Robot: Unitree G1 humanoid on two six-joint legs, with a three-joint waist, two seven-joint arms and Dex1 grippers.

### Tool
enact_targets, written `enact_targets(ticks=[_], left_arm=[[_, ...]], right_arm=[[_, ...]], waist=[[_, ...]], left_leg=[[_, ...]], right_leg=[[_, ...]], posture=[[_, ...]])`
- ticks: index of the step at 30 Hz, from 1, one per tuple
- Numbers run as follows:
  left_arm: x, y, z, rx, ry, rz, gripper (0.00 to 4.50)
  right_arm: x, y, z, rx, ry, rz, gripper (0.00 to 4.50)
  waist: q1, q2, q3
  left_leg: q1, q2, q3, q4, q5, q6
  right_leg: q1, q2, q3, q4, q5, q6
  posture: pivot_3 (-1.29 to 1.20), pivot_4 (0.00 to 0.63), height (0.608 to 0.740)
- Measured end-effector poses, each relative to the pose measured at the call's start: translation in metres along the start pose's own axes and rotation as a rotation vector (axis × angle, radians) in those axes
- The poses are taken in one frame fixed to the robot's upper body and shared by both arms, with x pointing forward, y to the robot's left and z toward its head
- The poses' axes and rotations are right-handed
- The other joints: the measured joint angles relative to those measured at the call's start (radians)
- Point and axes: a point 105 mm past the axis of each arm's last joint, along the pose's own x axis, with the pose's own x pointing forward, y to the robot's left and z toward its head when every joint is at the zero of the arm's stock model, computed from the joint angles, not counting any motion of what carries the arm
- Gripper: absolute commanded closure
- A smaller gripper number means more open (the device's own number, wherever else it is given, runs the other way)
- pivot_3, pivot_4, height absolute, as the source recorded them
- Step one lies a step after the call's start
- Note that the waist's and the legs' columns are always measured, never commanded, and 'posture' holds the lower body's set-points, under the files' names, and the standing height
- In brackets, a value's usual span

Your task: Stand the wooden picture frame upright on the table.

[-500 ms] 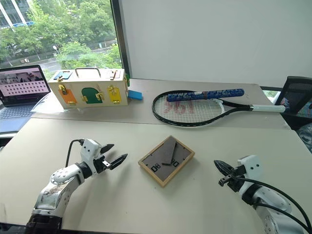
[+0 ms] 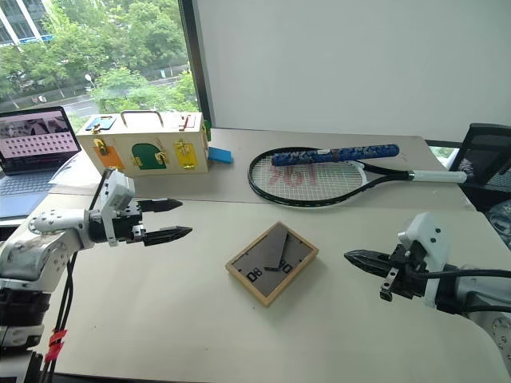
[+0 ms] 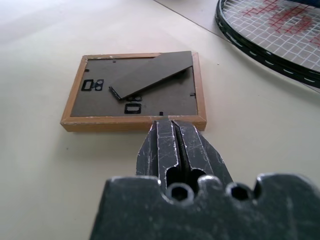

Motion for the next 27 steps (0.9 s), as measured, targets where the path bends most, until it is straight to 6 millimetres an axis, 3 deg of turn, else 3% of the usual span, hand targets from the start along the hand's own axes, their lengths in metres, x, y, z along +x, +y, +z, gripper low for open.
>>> enact_targets(ticks=[4,8,9,14,18,20,24,27], left_arm=[[0.009,0.003,0.003,0.000,0.000,-0.047,2.84],[0.025,0.000,-0.007,-0.003,0.019,-0.100,4.36],[0.029,0.000,-0.010,0.003,0.030,-0.106,4.48],[0.058,0.001,-0.031,0.040,0.099,-0.112,4.48],[0.084,-0.016,-0.062,0.010,0.166,-0.164,4.48],[0.093,-0.024,-0.068,0.002,0.174,-0.189,4.48],[0.090,-0.035,-0.072,0.016,0.206,-0.240,4.48],[0.078,-0.049,-0.081,-0.020,0.249,-0.296,4.48]], right_arm=[[0.007,0.008,0.002,-0.004,0.018,-0.002,4.50],[0.013,0.014,-0.004,0.008,0.048,-0.013,4.50],[0.015,0.014,-0.006,0.007,0.062,-0.022,4.50],[0.030,0.011,-0.032,0.013,0.172,-0.059,4.50],[0.049,0.012,-0.048,0.017,0.233,-0.037,4.50],[0.058,0.003,-0.060,0.002,0.285,-0.055,4.50],[0.074,-0.009,-0.071,-0.025,0.308,-0.055,4.50],[0.089,-0.018,-0.066,-0.081,0.285,-0.029,4.50]], waist=[[-0.001,0.000,0.000],[-0.001,0.000,0.000],[-0.001,0.000,0.000],[0.000,0.000,0.000],[-0.005,0.000,0.000],[-0.007,0.000,0.000],[-0.009,0.000,0.000],[-0.014,0.000,0.000]], left_leg=[[-0.003,0.000,0.000,0.001,0.000,0.000],[-0.004,0.000,0.000,0.001,0.000,0.000],[-0.004,0.000,0.000,0.001,0.000,0.000],[-0.005,0.000,0.000,0.002,0.000,0.000],[-0.007,0.000,0.000,0.002,0.000,0.000],[-0.007,0.000,0.000,0.002,0.000,0.000],[-0.007,0.000,0.000,0.002,0.000,0.000],[-0.006,0.000,0.000,0.002,0.001,0.000]], right_leg=[[-0.003,0.000,0.000,0.000,0.001,-0.001],[-0.004,0.000,0.000,0.001,0.002,-0.003],[-0.004,0.000,0.000,0.001,0.002,-0.003],[-0.004,0.000,0.000,0.001,0.001,-0.002],[-0.006,0.000,0.000,0.002,0.003,-0.004],[-0.007,0.000,0.000,0.002,0.003,-0.004],[-0.007,0.000,0.000,0.002,0.003,-0.004],[-0.006,0.000,0.000,0.003,0.003,-0.004]], posture=[[0.00,0.150,0.720],[0.00,0.150,0.720],[0.00,0.150,0.720],[0.00,0.150,0.720],[0.00,0.150,0.720],[0.00,0.150,0.720],[0.00,0.150,0.720],[0.00,0.150,0.720]])
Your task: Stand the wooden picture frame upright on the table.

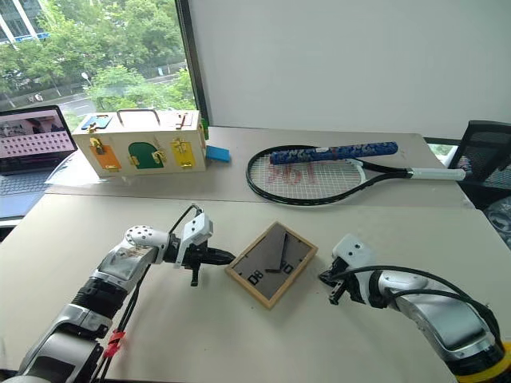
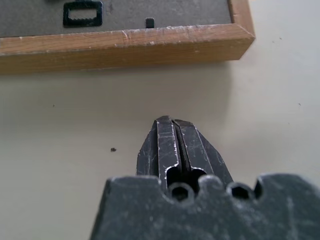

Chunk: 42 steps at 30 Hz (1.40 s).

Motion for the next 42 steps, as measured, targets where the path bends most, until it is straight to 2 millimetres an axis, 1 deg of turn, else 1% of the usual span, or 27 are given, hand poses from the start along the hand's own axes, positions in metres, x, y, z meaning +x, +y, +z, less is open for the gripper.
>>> enact_targets(ticks=[3,5,7,10,15,20,24,27,29,30,32,33,34,35,36,37,38,39,40,42], left_arm=[[-0.001,-0.013,-0.006,-0.050,0.000,-0.038,4.48],[-0.002,-0.021,-0.012,-0.082,-0.007,-0.050,4.48],[-0.003,-0.026,-0.013,-0.093,-0.005,-0.050,4.48],[-0.003,-0.027,-0.013,-0.131,-0.026,-0.028,4.48],[-0.005,-0.032,-0.017,-0.163,-0.025,-0.020,4.48],[-0.012,-0.032,-0.021,-0.155,-0.004,0.000,4.48],[-0.023,-0.023,-0.025,-0.154,-0.010,0.048,4.48],[-0.036,-0.006,-0.025,-0.201,-0.044,0.162,4.48],[-0.051,0.007,-0.019,-0.269,-0.105,0.259,4.48],[-0.061,0.015,-0.012,-0.318,-0.162,0.309,4.48],[-0.078,0.024,0.005,-0.390,-0.261,0.374,4.48],[-0.083,0.027,0.012,-0.414,-0.285,0.404,4.48],[-0.085,0.031,0.014,-0.454,-0.272,0.449,4.48],[-0.086,0.036,0.013,-0.498,-0.233,0.509,4.48],[-0.090,0.044,0.018,-0.587,-0.244,0.594,4.48],[-0.092,0.046,0.023,-0.607,-0.254,0.617,4.48],[-0.093,0.044,0.029,-0.637,-0.277,0.612,4.48],[-0.092,0.037,0.038,-0.664,-0.309,0.556,3.97],[-0.089,0.028,0.045,-0.687,-0.326,0.473,3.86],[-0.083,0.012,0.052,-0.754,-0.351,0.318,3.07]], right_arm=[[0.011,-0.005,0.008,-0.039,-0.022,0.025,4.50],[0.020,-0.005,0.016,-0.056,-0.040,0.055,4.50],[0.029,0.001,0.024,-0.078,-0.051,0.096,4.50],[0.038,0.009,0.032,-0.111,-0.068,0.142,4.50],[0.045,0.011,0.037,-0.137,-0.078,0.166,4.50],[0.047,0.012,0.037,-0.148,-0.077,0.171,4.50],[0.046,0.011,0.035,-0.144,-0.076,0.168,4.50],[0.038,0.009,0.030,-0.137,-0.068,0.168,4.50],[0.026,0.001,0.022,-0.121,-0.050,0.155,4.50],[0.015,-0.006,0.019,-0.102,-0.052,0.141,4.50],[-0.005,-0.017,0.024,-0.091,-0.083,0.115,4.50],[-0.014,-0.020,0.030,-0.111,-0.100,0.112,4.50],[-0.020,-0.021,0.034,-0.125,-0.112,0.110,4.50],[-0.025,-0.021,0.038,-0.139,-0.123,0.113,4.50],[-0.031,-0.021,0.043,-0.156,-0.146,0.118,4.50],[-0.032,-0.020,0.045,-0.165,-0.151,0.121,4.50],[-0.032,-0.018,0.047,-0.179,-0.157,0.130,4.50],[-0.032,-0.016,0.047,-0.189,-0.161,0.138,4.50],[-0.032,-0.015,0.048,-0.196,-0.162,0.145,4.50],[-0.030,-0.013,0.049,-0.201,-0.168,0.152,4.50]], waist=[[-0.001,0.000,0.000],[-0.009,0.000,0.000],[-0.015,0.000,0.000],[-0.013,0.000,0.000],[-0.017,0.000,0.000],[-0.017,0.000,0.000],[-0.014,0.000,0.000],[-0.010,0.000,0.000],[0.000,0.000,0.000],[0.006,0.000,0.000],[0.010,0.000,0.000],[0.010,0.000,0.000],[0.011,0.000,0.000],[0.011,0.000,0.000],[0.011,-0.001,0.000],[0.010,-0.001,0.000],[0.009,-0.001,0.000],[0.006,-0.001,0.000],[0.005,-0.001,0.000],[0.002,-0.001,0.000]], left_leg=[[0.001,0.000,0.000,0.001,0.000,0.000],[0.002,0.000,0.000,0.001,0.001,0.000],[0.002,0.000,0.000,0.001,0.001,0.000],[0.003,0.000,0.000,0.001,0.001,0.000],[0.005,0.000,0.000,0.000,0.001,0.000],[0.008,0.000,0.000,-0.001,0.001,0.000],[0.008,0.000,0.000,-0.001,0.000,0.000],[0.007,0.000,0.000,-0.001,0.001,0.000],[0.006,0.000,0.000,0.000,0.001,0.000],[0.004,0.000,0.000,0.000,0.001,0.000],[0.003,0.000,0.000,0.001,0.001,0.000],[0.003,0.000,0.000,0.000,0.000,0.000],[0.004,0.000,0.000,0.000,0.000,0.000],[0.004,0.000,0.000,0.000,0.000,0.000],[0.004,0.000,0.000,0.001,0.000,0.000],[0.004,0.000,0.000,0.001,0.000,0.000],[0.003,0.000,0.000,0.001,0.000,0.000],[0.003,0.000,0.000,0.001,0.000,0.000],[0.004,0.000,0.000,0.000,0.000,0.000],[0.004,0.000,0.000,0.000,0.000,0.000]], right_leg=[[0.001,0.000,0.000,0.001,0.000,0.000],[0.001,0.000,0.000,0.001,0.000,0.000],[0.001,0.000,0.000,0.003,0.000,0.000],[0.001,0.000,0.000,0.005,0.000,0.000],[0.001,0.000,0.000,0.006,0.000,0.000],[0.003,0.001,0.000,0.007,-0.001,-0.001],[0.003,0.001,0.000,0.007,-0.001,-0.001],[0.003,0.000,0.000,0.007,-0.003,0.002],[0.002,0.000,0.000,0.007,-0.003,0.003],[0.001,0.000,0.000,0.007,-0.003,0.003],[0.000,0.000,0.000,0.007,-0.003,0.003],[0.001,0.000,0.000,0.007,-0.003,0.003],[0.001,0.000,0.000,0.007,-0.003,0.003],[0.001,0.000,0.000,0.007,-0.003,0.003],[0.001,0.000,0.000,0.007,-0.004,0.005],[0.001,0.000,0.000,0.007,-0.004,0.005],[0.001,0.000,0.000,0.007,-0.004,0.005],[0.001,0.000,0.000,0.007,-0.004,0.004],[0.001,0.000,0.000,0.007,-0.003,0.003],[0.001,0.000,0.000,0.008,-0.003,0.002]], posture=[[0.00,0.150,0.720],[0.00,0.150,0.720],[0.00,0.150,0.720],[0.00,0.150,0.720],[0.00,0.150,0.720],[0.00,0.150,0.720],[0.00,0.150,0.720],[0.00,0.150,0.720],[0.00,0.150,0.720],[0.00,0.150,0.720],[0.00,0.150,0.720],[0.00,0.150,0.720],[0.00,0.150,0.720],[0.00,0.150,0.720],[0.00,0.150,0.720],[0.00,0.150,0.720],[0.00,0.150,0.720],[0.00,0.150,0.720],[0.00,0.150,0.720],[0.00,0.150,0.720]])
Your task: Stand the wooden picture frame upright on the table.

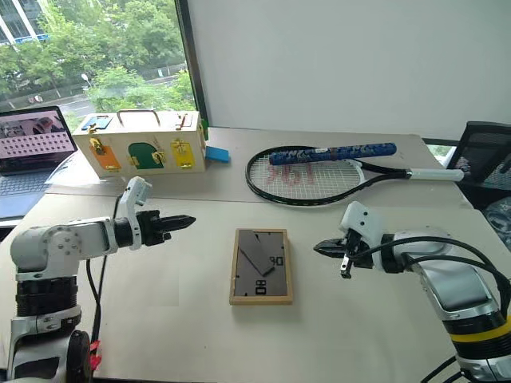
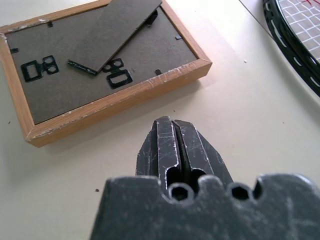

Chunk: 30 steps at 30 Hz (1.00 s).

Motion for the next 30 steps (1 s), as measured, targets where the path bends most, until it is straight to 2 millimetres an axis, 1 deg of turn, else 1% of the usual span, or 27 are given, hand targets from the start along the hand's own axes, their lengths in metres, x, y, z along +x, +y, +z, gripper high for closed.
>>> enact_targets(ticks=[1,2,3,4,6,7,9,11,13,15,20,26,30], left_arm=[[-0.001,-0.005,-0.007,-0.054,0.031,-0.043,2.79],[-0.001,-0.006,-0.012,-0.091,0.053,-0.062,2.37],[0.000,-0.006,-0.017,-0.118,0.067,-0.076,2.12],[0.000,-0.007,-0.023,-0.154,0.082,-0.101,1.71],[0.001,-0.011,-0.033,-0.189,0.107,-0.137,1.03],[0.002,-0.012,-0.038,-0.199,0.126,-0.143,0.60],[0.005,-0.012,-0.046,-0.213,0.156,-0.134,0.05],[0.013,-0.011,-0.053,-0.249,0.176,-0.127,0.05],[0.025,-0.016,-0.062,-0.275,0.209,-0.144,0.05],[0.036,-0.021,-0.078,-0.293,0.287,-0.151,0.05],[0.044,-0.026,-0.100,-0.367,0.336,-0.167,0.05],[0.052,-0.029,-0.105,-0.422,0.320,-0.168,0.05],[0.062,-0.031,-0.104,-0.478,0.280,-0.171,0.05]], right_arm=[[0.002,0.002,0.000,-0.002,-0.006,0.007,4.50],[0.004,0.004,-0.001,-0.002,-0.007,0.016,4.50],[0.007,0.006,-0.003,-0.002,-0.005,0.025,4.50],[0.011,0.010,-0.006,0.000,0.000,0.043,4.50],[0.017,0.016,-0.012,-0.004,0.009,0.065,4.50],[0.019,0.018,-0.016,-0.009,0.021,0.074,4.50],[0.021,0.022,-0.024,-0.030,0.049,0.085,4.50],[0.026,0.025,-0.038,-0.074,0.107,0.097,4.50],[0.031,0.027,-0.042,-0.095,0.119,0.107,4.50],[0.036,0.031,-0.042,-0.115,0.115,0.124,4.50],[0.040,0.035,-0.039,-0.123,0.096,0.134,4.50],[0.048,0.043,-0.031,-0.107,0.059,0.148,4.50],[0.054,0.047,-0.030,-0.085,0.049,0.153,4.50]], waist=[[-0.002,0.000,0.000],[-0.003,0.000,0.000],[-0.004,0.000,0.000],[-0.004,0.000,0.000],[-0.004,0.000,0.000],[-0.004,0.000,0.000],[-0.002,0.000,0.000],[0.005,0.000,0.000],[0.010,0.000,0.000],[0.010,0.000,0.000],[0.007,0.000,0.000],[0.013,0.000,0.000],[0.020,0.000,-0.001]], left_leg=[[0.000,0.000,0.000,0.000,0.000,0.000],[0.000,0.000,0.000,0.000,0.000,0.000],[0.001,0.000,0.000,0.000,0.000,0.000],[0.001,0.000,0.000,0.000,0.000,0.000],[0.000,0.000,0.000,0.000,0.000,0.000],[0.001,0.000,0.000,0.000,0.000,0.000],[0.001,0.000,0.000,0.000,0.000,0.000],[0.001,0.000,0.000,0.001,0.000,0.000],[0.001,-0.001,0.000,0.001,0.000,0.000],[0.001,-0.001,0.000,0.001,0.000,0.000],[0.002,-0.001,0.000,0.001,0.000,-0.001],[0.003,-0.001,0.000,0.001,0.000,-0.001],[0.003,-0.001,0.000,0.001,0.001,-0.001]], right_leg=[[0.000,0.000,0.000,0.000,0.000,0.000],[0.000,0.000,0.000,0.000,0.000,0.000],[0.000,0.000,0.000,0.000,0.000,0.000],[0.000,0.000,0.000,0.000,0.000,0.000],[0.000,0.000,0.000,0.000,0.001,-0.001],[0.000,0.000,0.000,0.000,0.001,-0.001],[0.001,0.000,0.000,0.000,0.001,-0.001],[0.001,0.000,0.000,0.000,0.001,-0.001],[0.001,-0.001,0.001,0.000,0.001,-0.001],[0.001,-0.001,0.001,0.000,0.001,-0.002],[0.001,0.000,0.001,0.001,0.002,-0.003],[0.003,-0.001,0.001,0.000,0.002,-0.003],[0.003,-0.001,0.001,0.000,0.002,-0.003]], posture=[[0.00,0.150,0.720],[0.00,0.150,0.720],[0.00,0.150,0.720],[0.00,0.150,0.720],[0.00,0.150,0.720],[0.00,0.150,0.720],[0.00,0.150,0.720],[0.00,0.150,0.720],[0.00,0.150,0.720],[0.00,0.150,0.720],[0.00,0.150,0.720],[0.00,0.150,0.720],[0.00,0.150,0.720]])
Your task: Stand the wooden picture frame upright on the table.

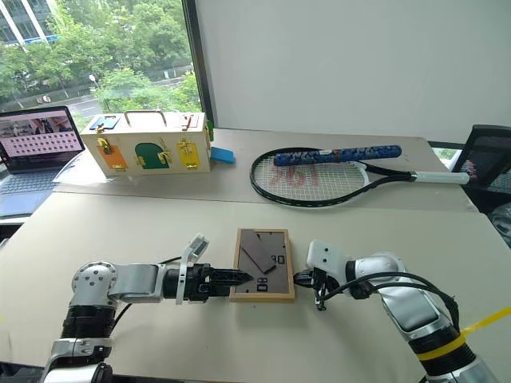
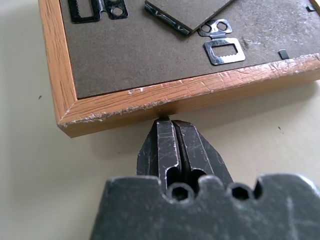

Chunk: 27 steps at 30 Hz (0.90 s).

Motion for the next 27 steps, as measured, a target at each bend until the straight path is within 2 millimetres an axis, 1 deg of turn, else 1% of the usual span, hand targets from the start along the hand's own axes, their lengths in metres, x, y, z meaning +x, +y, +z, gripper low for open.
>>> enact_targets(ticks=[5,7,8,10,11,12,15,16,20,27], left_arm=[[0.002,0.000,0.003,-0.023,-0.033,0.006,0.05],[0.001,0.000,0.003,-0.026,-0.037,0.010,0.57],[-0.001,0.001,0.005,-0.033,-0.048,0.020,0.69],[-0.009,0.003,0.011,-0.041,-0.078,0.038,1.37],[-0.015,0.002,0.016,-0.048,-0.107,0.032,1.81],[-0.018,0.000,0.020,-0.056,-0.129,0.019,2.13],[-0.020,-0.004,0.023,-0.064,-0.146,-0.008,3.19],[-0.019,-0.005,0.023,-0.068,-0.144,-0.009,3.31],[-0.013,-0.006,0.020,-0.080,-0.128,-0.026,3.32],[-0.009,-0.008,0.020,-0.083,-0.125,-0.043,3.32]], right_arm=[[0.005,0.004,0.002,-0.005,-0.002,0.013,4.50],[0.004,0.004,0.002,-0.006,0.001,0.013,4.50],[0.004,0.004,0.001,-0.006,0.005,0.012,4.50],[0.003,0.005,0.000,-0.007,0.007,0.012,4.50],[0.003,0.006,0.000,-0.007,0.008,0.012,4.50],[0.003,0.006,0.000,-0.008,0.008,0.012,4.50],[0.003,0.006,0.000,-0.008,0.009,0.010,4.50],[0.003,0.006,0.000,-0.008,0.009,0.010,4.50],[0.003,0.005,0.000,-0.007,0.009,0.008,4.50],[0.001,0.003,0.000,-0.003,0.015,-0.005,4.50]], waist=[[0.005,0.000,0.000],[0.006,0.000,0.000],[0.004,0.000,0.000],[-0.001,0.000,0.000],[-0.004,0.000,0.000],[-0.004,0.000,0.000],[-0.003,0.000,0.000],[-0.003,0.000,0.000],[-0.002,0.000,0.000],[0.000,0.000,0.000]], left_leg=[[0.000,0.000,0.000,0.000,0.000,0.000],[0.000,0.000,0.000,0.000,0.000,0.000],[0.000,0.000,0.000,0.000,0.000,0.000],[0.000,0.000,0.000,-0.001,0.000,0.000],[0.000,0.000,0.000,-0.001,0.000,0.000],[0.000,0.000,0.000,-0.001,0.000,0.000],[0.000,0.000,0.000,-0.001,0.000,0.000],[0.000,0.000,0.000,-0.001,0.000,-0.001],[0.000,0.000,0.000,-0.001,0.000,-0.001],[0.000,0.000,0.000,-0.001,0.000,-0.001]], right_leg=[[0.000,0.000,0.000,0.000,0.000,0.000],[0.000,0.000,0.000,0.000,0.000,0.000],[0.000,0.000,0.000,0.000,0.000,0.000],[-0.001,0.000,0.000,0.000,0.000,0.000],[-0.001,0.000,0.000,0.000,0.000,0.000],[-0.001,0.000,0.000,0.000,0.000,0.000],[0.000,0.000,0.000,0.000,0.000,0.000],[0.000,0.000,0.000,0.000,0.000,0.000],[-0.001,0.000,0.000,-0.001,0.000,0.000],[-0.001,0.000,0.000,-0.001,0.000,0.000]], posture=[[0.00,0.150,0.720],[0.00,0.150,0.720],[0.00,0.150,0.720],[0.00,0.150,0.720],[0.00,0.150,0.720],[0.00,0.150,0.720],[0.00,0.150,0.720],[0.00,0.150,0.720],[0.00,0.150,0.720],[0.00,0.150,0.720]])
